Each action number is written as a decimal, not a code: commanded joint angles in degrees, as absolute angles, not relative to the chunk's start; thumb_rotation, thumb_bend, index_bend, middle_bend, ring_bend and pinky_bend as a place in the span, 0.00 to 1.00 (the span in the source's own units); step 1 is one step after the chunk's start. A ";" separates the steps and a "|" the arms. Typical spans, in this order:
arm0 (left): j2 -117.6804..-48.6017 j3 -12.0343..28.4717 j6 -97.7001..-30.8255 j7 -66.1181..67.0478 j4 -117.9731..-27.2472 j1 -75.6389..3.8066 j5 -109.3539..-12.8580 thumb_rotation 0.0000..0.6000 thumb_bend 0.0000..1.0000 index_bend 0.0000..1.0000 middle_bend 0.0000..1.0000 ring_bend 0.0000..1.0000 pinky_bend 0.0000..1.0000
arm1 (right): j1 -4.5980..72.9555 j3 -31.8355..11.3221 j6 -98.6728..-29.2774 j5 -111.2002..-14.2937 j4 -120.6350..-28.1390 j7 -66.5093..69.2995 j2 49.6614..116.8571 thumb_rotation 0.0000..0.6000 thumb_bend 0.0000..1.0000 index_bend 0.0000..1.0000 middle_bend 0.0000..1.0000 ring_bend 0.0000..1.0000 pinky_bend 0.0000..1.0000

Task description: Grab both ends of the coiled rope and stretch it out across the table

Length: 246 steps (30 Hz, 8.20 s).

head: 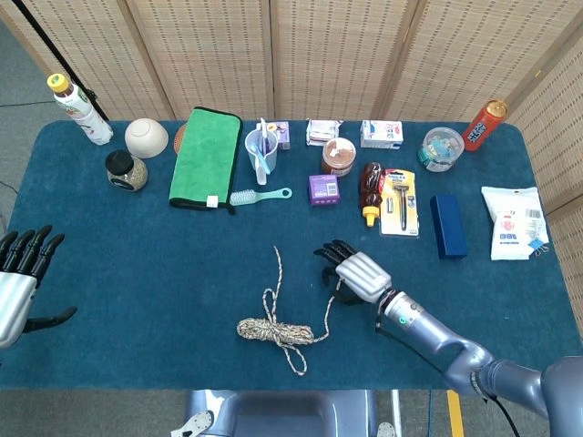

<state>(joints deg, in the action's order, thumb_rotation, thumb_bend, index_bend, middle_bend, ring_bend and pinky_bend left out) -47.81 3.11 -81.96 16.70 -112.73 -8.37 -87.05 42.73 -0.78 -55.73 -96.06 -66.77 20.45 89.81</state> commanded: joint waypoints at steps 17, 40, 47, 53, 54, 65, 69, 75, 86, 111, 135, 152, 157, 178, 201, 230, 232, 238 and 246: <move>-47.37 2.62 -82.50 15.97 -112.95 -7.98 -87.44 0.77 0.00 0.02 0.00 0.00 0.00 | 42.39 2.51 -58.00 -97.58 -61.98 19.65 93.06 1.00 0.45 0.47 0.12 0.00 0.00; -47.42 2.47 -82.88 15.05 -112.10 -7.80 -87.50 0.77 0.00 0.02 0.00 0.00 0.00 | 41.94 3.34 -58.75 -96.52 -60.41 19.28 94.98 1.00 0.45 0.53 0.16 0.00 0.00; -47.37 2.45 -83.04 14.83 -111.93 -7.73 -87.60 0.77 0.00 0.02 0.00 0.00 0.00 | 41.89 3.28 -59.08 -96.31 -60.11 19.10 95.44 1.00 0.45 0.54 0.17 0.00 0.00; -47.34 2.39 -83.14 14.66 -111.77 -7.67 -87.74 0.77 0.00 0.02 0.00 0.00 0.00 | 41.84 3.23 -59.24 -96.08 -60.21 19.00 95.56 1.00 0.47 0.56 0.18 0.00 0.00; -47.34 2.38 -83.15 14.65 -111.75 -7.67 -87.76 0.77 0.00 0.02 0.00 0.00 0.00 | 41.85 3.22 -59.26 -96.06 -60.25 18.94 95.57 1.00 0.47 0.56 0.19 0.00 0.00; -47.40 2.77 -82.55 14.64 -111.30 -8.67 -88.89 0.77 0.00 0.02 0.00 0.00 0.00 | 41.37 2.65 -60.30 -95.36 -61.85 17.76 95.21 1.00 0.50 0.59 0.22 0.00 0.00; -48.05 2.45 -80.96 14.45 -110.43 -9.80 -90.54 0.77 0.00 0.05 0.00 0.00 0.00 | 40.52 2.05 -61.23 -94.38 -63.17 16.75 94.30 1.00 0.51 0.60 0.23 0.01 0.00; -49.44 2.66 -78.52 13.14 -108.67 -11.99 -92.10 0.82 0.00 0.13 0.00 0.00 0.00 | 38.98 1.58 -63.09 -93.45 -66.09 15.05 92.02 1.00 0.51 0.60 0.24 0.01 0.00; -54.62 4.47 -65.80 12.84 -105.01 -22.25 -93.47 1.00 0.15 0.35 0.11 0.09 0.00 | 34.66 1.48 -67.19 -91.71 -74.57 9.57 86.58 1.00 0.51 0.60 0.24 0.01 0.00; -73.88 7.68 -47.29 11.67 -89.91 -42.93 -91.23 1.00 0.30 0.45 0.00 0.00 0.00 | 29.04 1.34 -71.40 -91.39 -80.56 6.59 83.23 1.00 0.51 0.62 0.24 0.02 0.00; -92.19 6.31 -42.40 5.75 -70.49 -55.54 -92.98 1.00 0.37 0.50 0.00 0.00 0.00 | 27.40 0.89 -70.12 -90.85 -77.70 9.40 83.33 1.00 0.51 0.63 0.24 0.02 0.00; -99.16 5.78 -40.11 5.21 -63.42 -59.78 -90.13 1.00 0.38 0.46 0.00 0.00 0.00 | 26.54 0.45 -69.92 -90.54 -75.11 12.10 83.02 1.00 0.51 0.64 0.24 0.02 0.00; -99.94 5.57 -39.91 5.14 -62.69 -60.52 -89.50 1.00 0.38 0.45 0.00 0.00 0.00 | 26.35 0.36 -69.84 -90.52 -74.54 12.74 83.07 1.00 0.51 0.64 0.24 0.02 0.00; -101.21 5.31 -39.90 4.45 -59.29 -62.13 -87.17 1.00 0.38 0.45 0.00 0.00 0.00 | 26.20 -0.08 -69.23 -90.45 -73.33 13.37 83.43 1.00 0.51 0.64 0.25 0.02 0.00; -103.12 4.20 -39.92 2.87 -55.85 -62.81 -86.75 1.00 0.38 0.52 0.00 0.00 0.00 | 26.12 -0.21 -68.36 -90.10 -72.56 13.48 83.84 1.00 0.51 0.64 0.25 0.03 0.00; -103.73 4.30 -41.16 3.20 -55.70 -62.56 -85.66 1.00 0.38 0.71 0.00 0.00 0.00 | 25.87 -0.23 -68.22 -90.13 -72.57 13.69 83.56 1.00 0.51 0.65 0.26 0.04 0.00; -103.57 4.40 -41.23 3.29 -55.91 -62.52 -85.50 1.00 0.39 0.72 0.00 0.00 0.00 | 25.88 -0.25 -68.23 -90.15 -72.67 13.67 83.49 1.00 0.51 0.65 0.26 0.04 0.00; -102.74 4.70 -41.71 3.28 -56.94 -62.15 -84.99 1.00 0.40 0.75 0.00 0.00 0.00 | 25.97 -0.34 -68.27 -90.30 -73.10 13.46 83.15 1.00 0.51 0.66 0.27 0.05 0.00; -99.28 4.87 -44.09 2.30 -60.10 -59.96 -84.06 1.00 0.41 0.79 0.04 0.00 0.00 | 26.22 -1.16 -68.81 -90.23 -74.43 12.84 81.73 1.00 0.51 0.67 0.27 0.05 0.00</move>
<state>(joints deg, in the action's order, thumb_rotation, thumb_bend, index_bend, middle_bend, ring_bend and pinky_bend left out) -100.23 4.87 -43.38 2.71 -59.31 -60.70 -84.40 26.18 -1.00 -68.68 -90.28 -74.26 12.95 81.92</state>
